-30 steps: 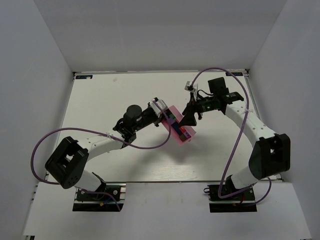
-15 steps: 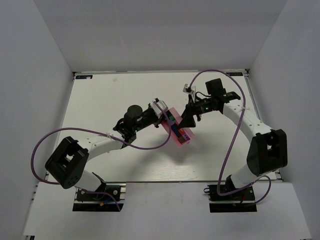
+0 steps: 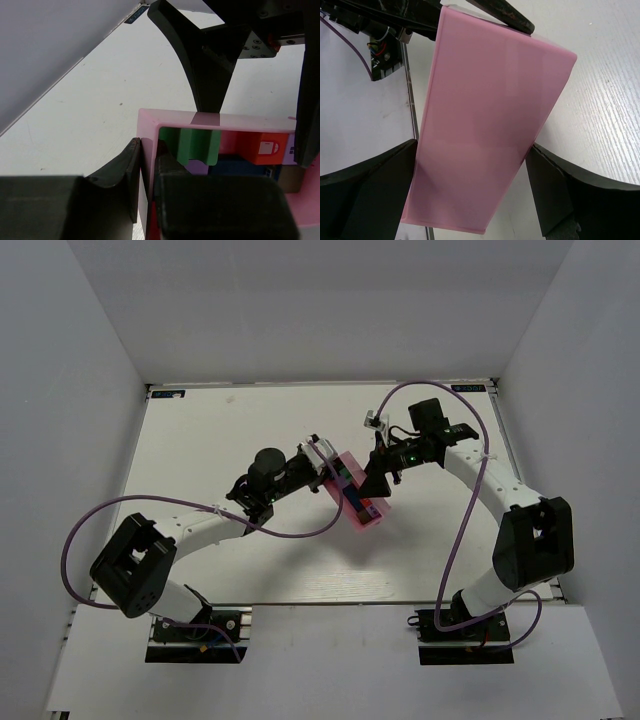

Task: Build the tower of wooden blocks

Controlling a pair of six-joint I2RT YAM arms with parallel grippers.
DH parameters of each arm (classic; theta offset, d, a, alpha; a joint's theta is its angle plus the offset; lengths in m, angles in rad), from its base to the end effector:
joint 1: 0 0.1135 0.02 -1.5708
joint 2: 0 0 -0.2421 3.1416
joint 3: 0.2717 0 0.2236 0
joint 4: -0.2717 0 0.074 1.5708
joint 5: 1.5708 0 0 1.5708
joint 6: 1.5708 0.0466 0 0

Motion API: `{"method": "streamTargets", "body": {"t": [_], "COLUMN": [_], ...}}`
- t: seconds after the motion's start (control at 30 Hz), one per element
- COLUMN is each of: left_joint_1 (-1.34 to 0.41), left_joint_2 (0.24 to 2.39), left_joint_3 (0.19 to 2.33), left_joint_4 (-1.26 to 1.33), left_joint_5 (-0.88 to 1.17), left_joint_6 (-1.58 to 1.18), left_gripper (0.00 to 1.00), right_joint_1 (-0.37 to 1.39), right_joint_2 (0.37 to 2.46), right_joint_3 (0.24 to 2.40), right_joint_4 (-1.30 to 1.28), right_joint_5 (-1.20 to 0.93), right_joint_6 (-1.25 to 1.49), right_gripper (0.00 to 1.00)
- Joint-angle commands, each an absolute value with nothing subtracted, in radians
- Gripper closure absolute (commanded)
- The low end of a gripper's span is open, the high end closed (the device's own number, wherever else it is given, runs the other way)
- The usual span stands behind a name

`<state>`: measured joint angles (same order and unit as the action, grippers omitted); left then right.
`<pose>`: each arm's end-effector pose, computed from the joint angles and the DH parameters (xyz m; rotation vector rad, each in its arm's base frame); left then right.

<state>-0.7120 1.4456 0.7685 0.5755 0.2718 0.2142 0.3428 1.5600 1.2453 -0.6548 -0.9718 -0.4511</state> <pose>0.2292 -0.2143 0.2535 0.9425 1.4199 -0.6005 0.2673 0.1362 0.2633 -1.2140 1.9396 1.1530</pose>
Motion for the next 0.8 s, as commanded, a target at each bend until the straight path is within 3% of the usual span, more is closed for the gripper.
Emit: {"method": "streamTargets", "body": {"t": [0.0,0.1,0.23,0.3,0.43,0.47,0.57,0.67,0.7,0.77], "left_joint_1": [-0.727,-0.727,-0.736,-0.736,-0.746,-0.746,-0.746,-0.746,-0.746,-0.746], "left_joint_2": [1.364,1.364,1.364,1.373,1.373,1.373,1.373,1.373,1.373,1.373], "left_joint_3": [0.838,0.848,0.857,0.867,0.887,0.897,0.897,0.907,0.907,0.907], "left_joint_4": [0.681,0.681,0.672,0.663,0.634,0.634,0.597,0.563,0.554,0.529], "left_joint_5": [0.29,0.29,0.281,0.27,0.258,0.258,0.238,0.226,0.225,0.216], "left_joint_6": [0.179,0.189,0.198,0.198,0.207,0.207,0.207,0.207,0.216,0.216], "left_gripper": [1.0,1.0,1.0,1.0,1.0,1.0,1.0,0.77,0.62,0.52], "right_joint_1": [0.347,0.351,0.351,0.35,0.351,0.351,0.35,0.347,0.345,0.345], "right_joint_2": [1.571,1.569,1.575,1.583,1.58,1.575,1.566,1.555,1.545,1.536], "right_joint_3": [1.246,1.246,1.249,1.253,1.25,1.25,1.252,1.246,1.24,1.232], "right_joint_4": [-0.663,-0.664,-0.675,-0.69,-0.695,-0.692,-0.687,-0.67,-0.658,-0.637], "right_joint_5": [-0.937,-0.943,-0.942,-0.945,-0.948,-0.95,-0.948,-0.93,-0.914,-0.902], "right_joint_6": [-0.463,-0.46,-0.462,-0.471,-0.482,-0.482,-0.479,-0.463,-0.46,-0.443], "right_gripper": [0.09,0.13,0.4,0.47,0.75,0.86,1.0,1.0,1.0,1.0]}}
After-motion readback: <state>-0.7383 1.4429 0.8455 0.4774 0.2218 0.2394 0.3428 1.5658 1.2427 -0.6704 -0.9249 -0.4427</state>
